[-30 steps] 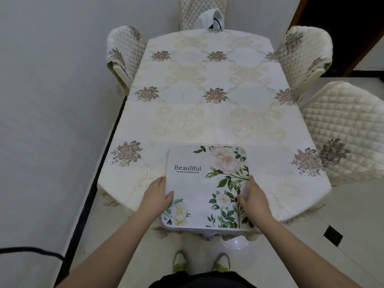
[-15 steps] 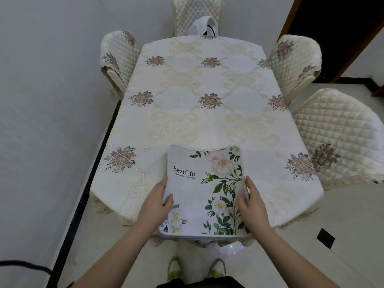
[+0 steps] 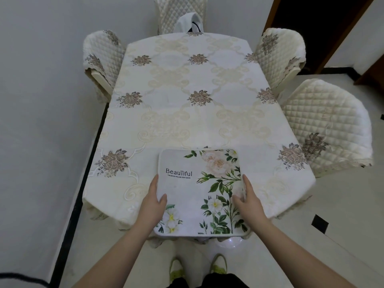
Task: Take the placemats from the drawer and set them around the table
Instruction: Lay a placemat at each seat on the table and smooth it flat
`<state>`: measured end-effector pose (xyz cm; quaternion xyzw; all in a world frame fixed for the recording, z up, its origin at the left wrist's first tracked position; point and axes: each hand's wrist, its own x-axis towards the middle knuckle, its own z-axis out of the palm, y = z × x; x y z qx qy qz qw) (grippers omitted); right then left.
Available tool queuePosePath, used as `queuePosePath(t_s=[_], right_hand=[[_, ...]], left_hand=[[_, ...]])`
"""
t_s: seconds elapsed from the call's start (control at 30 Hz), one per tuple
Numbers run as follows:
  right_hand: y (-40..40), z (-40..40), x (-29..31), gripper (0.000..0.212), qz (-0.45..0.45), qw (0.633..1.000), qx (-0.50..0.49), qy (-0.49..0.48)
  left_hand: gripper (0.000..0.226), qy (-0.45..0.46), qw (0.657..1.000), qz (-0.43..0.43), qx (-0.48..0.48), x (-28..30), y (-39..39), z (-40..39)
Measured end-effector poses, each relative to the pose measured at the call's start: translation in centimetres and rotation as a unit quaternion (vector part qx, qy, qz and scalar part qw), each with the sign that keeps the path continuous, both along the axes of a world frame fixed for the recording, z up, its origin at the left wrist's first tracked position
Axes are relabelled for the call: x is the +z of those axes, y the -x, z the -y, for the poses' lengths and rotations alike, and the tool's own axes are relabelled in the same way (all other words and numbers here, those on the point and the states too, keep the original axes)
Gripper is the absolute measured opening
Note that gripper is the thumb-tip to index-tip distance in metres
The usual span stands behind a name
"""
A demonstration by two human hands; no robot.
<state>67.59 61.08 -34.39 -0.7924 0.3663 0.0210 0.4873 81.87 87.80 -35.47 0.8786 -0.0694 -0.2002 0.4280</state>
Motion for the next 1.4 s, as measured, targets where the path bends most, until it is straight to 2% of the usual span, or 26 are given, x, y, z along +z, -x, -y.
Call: queuePosePath(t_s=[0.17, 0.6, 0.97, 1.4], right_hand=[[0.4, 0.1, 1.2, 0.078, 0.043, 0.999, -0.010, -0.017], [2.6, 0.0, 4.5, 0.073, 0.142, 0.983, -0.103, -0.050], [5.5, -2.7, 7.1, 0.054, 0.195, 0.958, -0.209, -0.024], [12.5, -3.4, 8.2, 0.057, 0.198, 0.928, -0.316, 0.013]], left_hand=[[0.072, 0.026, 0.999, 0.028, -0.018, 1.3, -0.3, -0.4], [0.075, 0.138, 0.989, 0.007, -0.049, 6.6, -1.8, -1.0], [0.054, 0.200, 0.978, 0.010, -0.059, 7.1, -2.6, 0.6], [0.056, 0.219, 0.958, -0.022, -0.186, 7.6, -0.7, 5.8]])
